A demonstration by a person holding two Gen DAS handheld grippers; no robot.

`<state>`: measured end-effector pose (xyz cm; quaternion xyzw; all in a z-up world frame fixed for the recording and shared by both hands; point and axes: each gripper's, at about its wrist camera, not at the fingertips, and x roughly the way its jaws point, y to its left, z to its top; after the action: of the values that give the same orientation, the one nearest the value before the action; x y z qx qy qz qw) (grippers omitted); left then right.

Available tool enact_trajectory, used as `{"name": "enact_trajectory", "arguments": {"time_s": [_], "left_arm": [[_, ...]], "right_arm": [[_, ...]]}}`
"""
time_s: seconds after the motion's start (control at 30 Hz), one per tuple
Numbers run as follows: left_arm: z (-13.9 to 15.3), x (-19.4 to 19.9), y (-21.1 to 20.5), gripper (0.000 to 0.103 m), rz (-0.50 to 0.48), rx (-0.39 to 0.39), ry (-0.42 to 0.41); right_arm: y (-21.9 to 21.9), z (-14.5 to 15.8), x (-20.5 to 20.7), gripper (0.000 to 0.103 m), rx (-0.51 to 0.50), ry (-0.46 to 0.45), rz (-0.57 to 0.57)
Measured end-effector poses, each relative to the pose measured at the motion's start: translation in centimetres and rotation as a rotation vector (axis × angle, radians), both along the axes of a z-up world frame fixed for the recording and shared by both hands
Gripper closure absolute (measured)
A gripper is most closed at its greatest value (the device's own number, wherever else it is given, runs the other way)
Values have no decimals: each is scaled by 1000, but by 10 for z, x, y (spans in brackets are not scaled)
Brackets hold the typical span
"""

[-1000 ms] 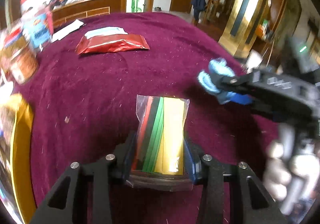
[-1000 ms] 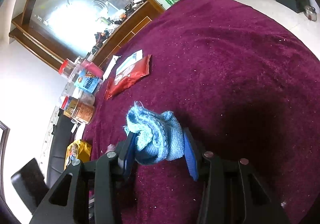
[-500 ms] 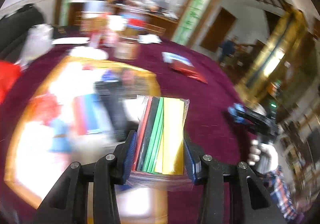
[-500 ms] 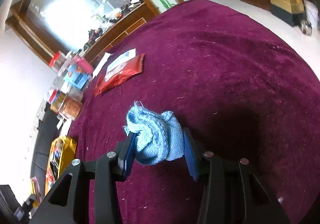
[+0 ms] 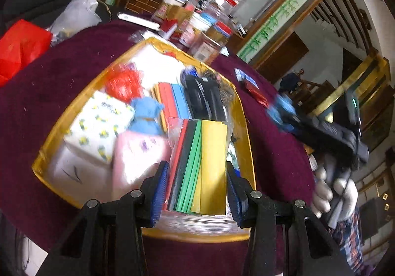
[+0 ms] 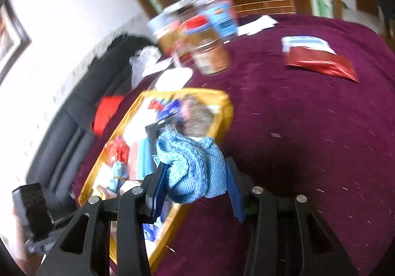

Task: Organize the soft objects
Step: 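Release the strips bag in the tray with the left tool while the right tool drops the blue cloth there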

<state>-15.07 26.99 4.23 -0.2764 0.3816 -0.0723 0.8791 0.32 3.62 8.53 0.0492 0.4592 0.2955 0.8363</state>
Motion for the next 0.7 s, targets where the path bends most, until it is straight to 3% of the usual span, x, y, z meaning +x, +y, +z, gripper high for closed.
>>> {"name": "enact_trajectory", "arguments": {"time_s": [0.2, 0.4, 0.53, 0.7], "left_arm": [[-5, -7, -21, 57, -78, -11, 3], [-11, 3, -48, 55, -132, 29, 4], [-11, 2, -57, 39, -170, 45, -9], [-5, -3, -63, 28, -186, 63, -26]], "right_arm": [[63, -20, 9, 59, -197, -43, 25], [80, -39, 31, 60, -295, -41, 3], [84, -40, 30, 58, -306, -58, 0], [75, -19, 16, 40, -228, -110, -9]]}}
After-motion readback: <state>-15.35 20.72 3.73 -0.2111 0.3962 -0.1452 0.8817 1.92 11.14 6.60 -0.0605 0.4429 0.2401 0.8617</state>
